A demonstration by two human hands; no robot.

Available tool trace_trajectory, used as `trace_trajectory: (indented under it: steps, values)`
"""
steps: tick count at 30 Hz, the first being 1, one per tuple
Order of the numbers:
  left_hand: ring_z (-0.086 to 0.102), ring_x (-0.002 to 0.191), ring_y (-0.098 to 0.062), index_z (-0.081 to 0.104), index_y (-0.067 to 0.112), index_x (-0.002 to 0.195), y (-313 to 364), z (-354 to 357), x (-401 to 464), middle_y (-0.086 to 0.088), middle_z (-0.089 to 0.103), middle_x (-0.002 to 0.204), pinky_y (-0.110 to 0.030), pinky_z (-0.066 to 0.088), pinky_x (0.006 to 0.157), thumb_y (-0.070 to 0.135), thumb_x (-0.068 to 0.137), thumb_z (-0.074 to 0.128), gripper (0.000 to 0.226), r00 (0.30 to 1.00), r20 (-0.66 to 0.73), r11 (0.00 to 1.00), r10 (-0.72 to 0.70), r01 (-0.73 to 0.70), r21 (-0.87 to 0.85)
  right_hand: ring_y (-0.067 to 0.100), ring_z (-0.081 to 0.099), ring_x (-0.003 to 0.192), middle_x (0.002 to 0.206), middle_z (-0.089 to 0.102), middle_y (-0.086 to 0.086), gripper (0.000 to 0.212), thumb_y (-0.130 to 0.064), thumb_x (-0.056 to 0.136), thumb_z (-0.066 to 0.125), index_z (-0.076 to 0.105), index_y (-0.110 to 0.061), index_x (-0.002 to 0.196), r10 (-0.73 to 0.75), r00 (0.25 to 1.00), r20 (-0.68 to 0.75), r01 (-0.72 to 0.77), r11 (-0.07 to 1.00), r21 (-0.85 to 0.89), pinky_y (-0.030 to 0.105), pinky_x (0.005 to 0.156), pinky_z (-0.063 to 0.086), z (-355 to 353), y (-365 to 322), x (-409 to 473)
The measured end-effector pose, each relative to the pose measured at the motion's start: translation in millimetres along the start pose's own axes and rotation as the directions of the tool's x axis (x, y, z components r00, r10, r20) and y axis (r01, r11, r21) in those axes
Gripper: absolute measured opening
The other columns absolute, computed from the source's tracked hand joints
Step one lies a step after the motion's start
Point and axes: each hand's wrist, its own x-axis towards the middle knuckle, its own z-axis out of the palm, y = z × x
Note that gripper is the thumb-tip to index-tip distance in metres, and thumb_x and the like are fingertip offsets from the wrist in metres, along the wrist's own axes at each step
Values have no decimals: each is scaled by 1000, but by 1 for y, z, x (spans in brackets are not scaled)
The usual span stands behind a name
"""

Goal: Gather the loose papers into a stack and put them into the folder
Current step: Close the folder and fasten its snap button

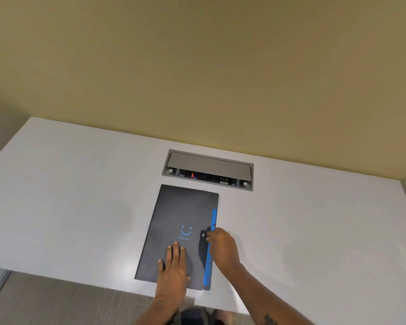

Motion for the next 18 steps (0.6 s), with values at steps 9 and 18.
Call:
trace_trajectory:
  steps: [9,18]
  values:
    - [-17,163,-31,-8,11,168,-3,-3,-21,-10,-22,176,-54,7,133,33,108,51,87,990,130,872,57,-112,477,25,69,117,131,71,10,31,-26,110,54,67,-10,133,96,991,95,-102,993,56,26,103,53,16,-8,20]
    - [-18,163,-31,-11,11,167,-5,-6,-24,-10,-23,176,-53,5,133,36,108,50,89,979,202,841,18,-124,527,29,70,117,129,72,16,31,-20,111,50,65,-1,131,183,974,131,-186,982,13,29,106,51,25,-13,40]
